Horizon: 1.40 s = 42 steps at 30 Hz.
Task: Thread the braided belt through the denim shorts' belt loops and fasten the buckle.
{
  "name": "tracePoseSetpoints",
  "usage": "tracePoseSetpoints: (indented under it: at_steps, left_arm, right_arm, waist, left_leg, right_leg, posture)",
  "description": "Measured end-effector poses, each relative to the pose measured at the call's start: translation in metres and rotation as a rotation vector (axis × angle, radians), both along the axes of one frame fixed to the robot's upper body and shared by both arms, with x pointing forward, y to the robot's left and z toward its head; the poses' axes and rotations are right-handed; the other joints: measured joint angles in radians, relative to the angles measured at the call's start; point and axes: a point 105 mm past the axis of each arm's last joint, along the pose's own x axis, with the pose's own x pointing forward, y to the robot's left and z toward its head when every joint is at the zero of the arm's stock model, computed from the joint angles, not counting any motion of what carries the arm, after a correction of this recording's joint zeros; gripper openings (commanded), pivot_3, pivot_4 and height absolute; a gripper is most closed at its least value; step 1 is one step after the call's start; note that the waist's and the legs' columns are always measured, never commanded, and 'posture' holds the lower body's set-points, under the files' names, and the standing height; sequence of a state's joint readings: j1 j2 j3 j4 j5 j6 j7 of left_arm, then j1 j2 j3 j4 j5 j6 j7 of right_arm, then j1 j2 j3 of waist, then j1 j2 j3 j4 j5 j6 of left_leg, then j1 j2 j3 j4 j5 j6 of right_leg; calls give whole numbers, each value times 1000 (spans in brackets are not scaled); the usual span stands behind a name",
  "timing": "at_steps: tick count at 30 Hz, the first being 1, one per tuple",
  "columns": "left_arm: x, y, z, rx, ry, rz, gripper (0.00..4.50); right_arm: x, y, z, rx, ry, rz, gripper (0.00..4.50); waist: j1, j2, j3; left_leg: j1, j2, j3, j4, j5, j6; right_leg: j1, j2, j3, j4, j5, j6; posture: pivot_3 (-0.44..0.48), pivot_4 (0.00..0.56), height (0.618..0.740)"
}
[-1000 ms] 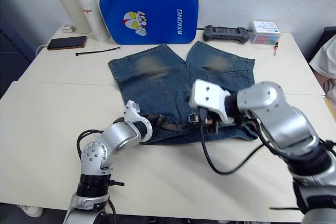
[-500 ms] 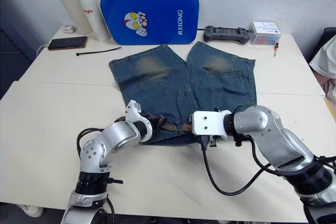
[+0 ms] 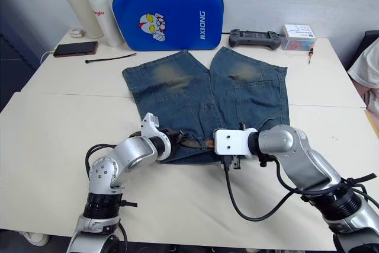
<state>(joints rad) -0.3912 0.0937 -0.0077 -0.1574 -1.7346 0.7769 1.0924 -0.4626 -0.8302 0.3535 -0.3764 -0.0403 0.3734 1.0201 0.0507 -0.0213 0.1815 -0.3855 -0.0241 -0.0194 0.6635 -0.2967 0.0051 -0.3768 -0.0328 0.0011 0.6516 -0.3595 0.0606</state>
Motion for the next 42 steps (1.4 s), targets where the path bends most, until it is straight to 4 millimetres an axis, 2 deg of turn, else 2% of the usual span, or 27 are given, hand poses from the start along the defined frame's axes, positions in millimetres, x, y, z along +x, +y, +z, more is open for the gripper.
tracePoseSetpoints:
  at_steps: [4,10,14,15,19,20,22,24,26,28,29,31,34,37,42]
  left_arm:
    - [0,1,0,4,-1,-6,0]
    - [-6,10,10,46,-43,-70,2488]
    - [-17,43,21,211,-129,-170,4296]
    - [-21,48,23,244,-157,-214,4465]
    - [-41,72,32,376,-254,-468,4465]
    - [-49,76,43,382,-294,-582,4465]
    - [-55,78,66,365,-362,-700,4465]
    - [-51,77,88,337,-414,-748,4465]
    - [-35,80,109,344,-469,-731,4465]
    - [-23,80,114,376,-486,-729,3935]
    - [-17,81,114,392,-485,-726,3728]
    - [-3,82,104,438,-461,-729,2825]
    - [7,82,85,522,-422,-778,1347]
    - [16,70,68,572,-439,-880,39]
    - [19,58,26,645,-438,-1104,39]
  right_arm:
    - [0,0,1,4,-2,-2,55]
    - [-1,3,1,19,8,7,0]
    - [-2,4,1,22,16,15,0]
    - [-2,4,1,23,17,15,0]
    - [-3,5,0,31,22,21,0]
    - [-3,5,0,32,25,19,0]
    - [-3,5,-1,35,28,20,0]
    - [-4,4,-2,37,31,19,0]
    - [-6,4,-1,39,25,27,0]
    - [-8,3,-1,38,18,29,0]
    - [-8,2,-2,38,17,27,0]
    - [-9,1,1,44,2,23,0]
    - [-11,0,6,55,-24,17,0]
    - [-13,-2,10,67,-49,4,0]
    - [-18,-4,16,70,-103,-6,0]
  waist:
    - [0,0,0]
    - [-7,0,0]
    - [-31,2,1]
    - [-32,3,2]
    - [-37,3,4]
    - [-37,3,6]
    - [-31,3,6]
    - [-26,3,6]
    - [-27,3,6]
    - [-28,3,6]
    - [-28,3,6]
    - [-28,3,6]
    - [-30,3,6]
    - [-28,3,6]
    - [-30,2,7]
  left_leg:
    - [0,0,0,0,0,0]
    - [0,1,0,0,-1,-1]
    - [2,2,0,-2,0,-3]
    - [2,2,0,-2,0,-3]
    - [2,2,0,-4,0,-4]
    - [2,2,0,-5,1,-4]
    - [2,1,-1,-7,1,-4]
    - [2,1,-1,-7,1,-4]
    - [2,1,-2,-9,1,-4]
    - [2,1,-2,-12,1,-4]
    - [2,1,-2,-13,1,-4]
    - [1,1,-1,-14,1,-4]
    - [-8,1,1,-14,1,-5]
    - [-14,1,1,-12,2,-5]
    - [-15,1,1,-9,2,-5]
  right_leg:
    - [0,0,0,0,0,0]
    - [0,1,0,0,0,0]
    - [0,2,1,1,0,-1]
    - [0,2,1,1,-1,-1]
    - [-1,2,1,2,-2,-3]
    - [-1,2,1,1,-2,-4]
    - [-1,1,0,0,-2,-5]
    - [-1,0,-1,0,-3,-5]
    - [-2,0,-1,-2,-3,-5]
    - [-2,0,-1,-4,-3,-5]
    - [-2,1,-1,-5,-3,-5]
    - [-4,1,-1,-6,-3,-5]
    - [-14,1,1,-4,-3,-5]
    - [-20,2,1,0,-3,-5]
    - [-21,2,2,2,-3,-5]
  posture:
    - [0,150,740]
    - [0,150,740]
    - [0,150,740]
    - [0,150,740]
    - [0,150,740]
    - [0,150,740]
    - [0,150,740]
    - [0,150,740]
    - [0,150,740]
    - [0,150,740]
    - [0,150,740]
    - [0,150,740]
    - [0,150,740]
    - [0,150,740]
    - [0,150,740]
